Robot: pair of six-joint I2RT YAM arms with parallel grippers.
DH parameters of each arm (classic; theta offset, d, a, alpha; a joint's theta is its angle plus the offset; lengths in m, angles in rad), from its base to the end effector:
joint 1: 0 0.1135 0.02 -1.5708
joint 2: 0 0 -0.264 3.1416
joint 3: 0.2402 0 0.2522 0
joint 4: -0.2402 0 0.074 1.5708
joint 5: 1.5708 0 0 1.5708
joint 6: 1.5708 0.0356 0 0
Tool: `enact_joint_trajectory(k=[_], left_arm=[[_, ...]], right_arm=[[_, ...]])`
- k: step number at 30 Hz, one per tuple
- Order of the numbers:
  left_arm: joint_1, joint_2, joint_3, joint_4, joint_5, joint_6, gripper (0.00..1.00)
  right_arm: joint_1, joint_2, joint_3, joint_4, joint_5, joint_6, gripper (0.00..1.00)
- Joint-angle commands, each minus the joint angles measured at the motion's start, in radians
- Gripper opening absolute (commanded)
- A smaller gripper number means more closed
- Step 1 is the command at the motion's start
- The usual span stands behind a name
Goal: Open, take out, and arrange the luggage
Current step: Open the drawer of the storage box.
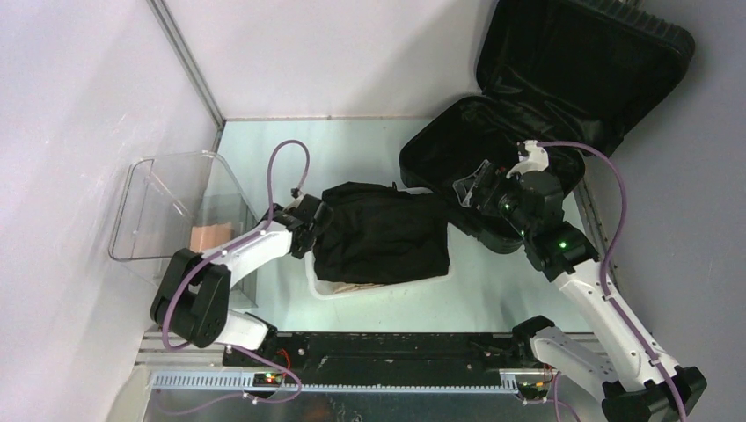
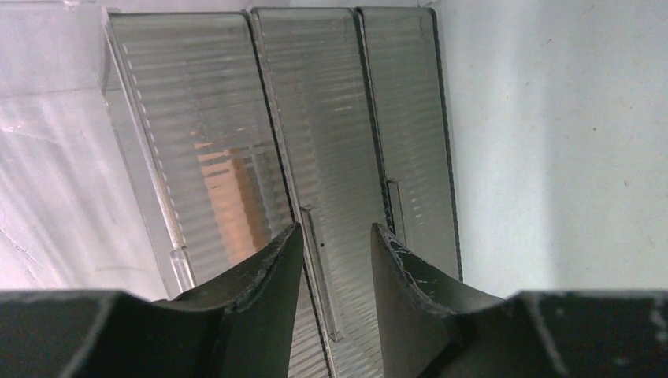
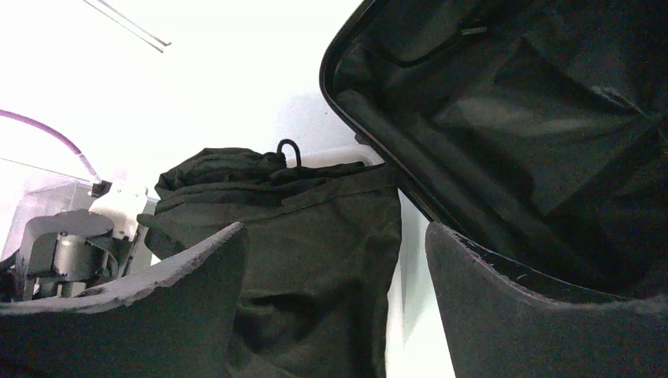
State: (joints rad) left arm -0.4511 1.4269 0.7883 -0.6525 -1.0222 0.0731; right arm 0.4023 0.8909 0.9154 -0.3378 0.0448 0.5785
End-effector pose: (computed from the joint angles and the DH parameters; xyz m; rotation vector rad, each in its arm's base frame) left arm 0.2294 -0.0774 0.1880 0.4391 2.3680 1.2590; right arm 0.1862 0.0775 0.3510 0.2014 1.9223 0.6237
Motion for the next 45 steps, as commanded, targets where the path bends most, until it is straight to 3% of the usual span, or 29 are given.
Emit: enact_joint_trajectory(k=[1,8,15,23,28,34,45], left_arm=[[0.037,-0.065,-0.053,0.073,-0.076,0.108,0.45],[0.099,-0.019,-0.04,0.108,-0.195,0.125,0.43],[0.121,0.049,-0.029,0.118,-0.298,0.113,0.32],[0.135,0.071,-0.038,0.132,-0.315,0.111,0.26],[0.132,0.125,-0.018,0.061,-0.308,0.025,0.23],[0.109,0.163,0.005,0.002,-0.293,-0.04,0.01],[0.042,0.19,0.06,-0.068,-0.283,-0.137,0.0]], right_arm=[[-0.021,-0.021,0.046,0.003,-0.014,-0.02,0.85],[-0.049,-0.024,0.045,0.009,-0.061,-0.034,0.87],[-0.105,-0.06,0.01,0.04,-0.125,-0.039,0.89],[-0.19,-0.086,-0.016,0.045,-0.191,-0.039,0.89],[-0.239,-0.091,-0.029,0.057,-0.225,-0.027,0.9],[-0.274,-0.074,-0.036,0.09,-0.274,0.003,0.9],[-0.291,-0.083,-0.036,0.078,-0.286,0.008,0.9]])
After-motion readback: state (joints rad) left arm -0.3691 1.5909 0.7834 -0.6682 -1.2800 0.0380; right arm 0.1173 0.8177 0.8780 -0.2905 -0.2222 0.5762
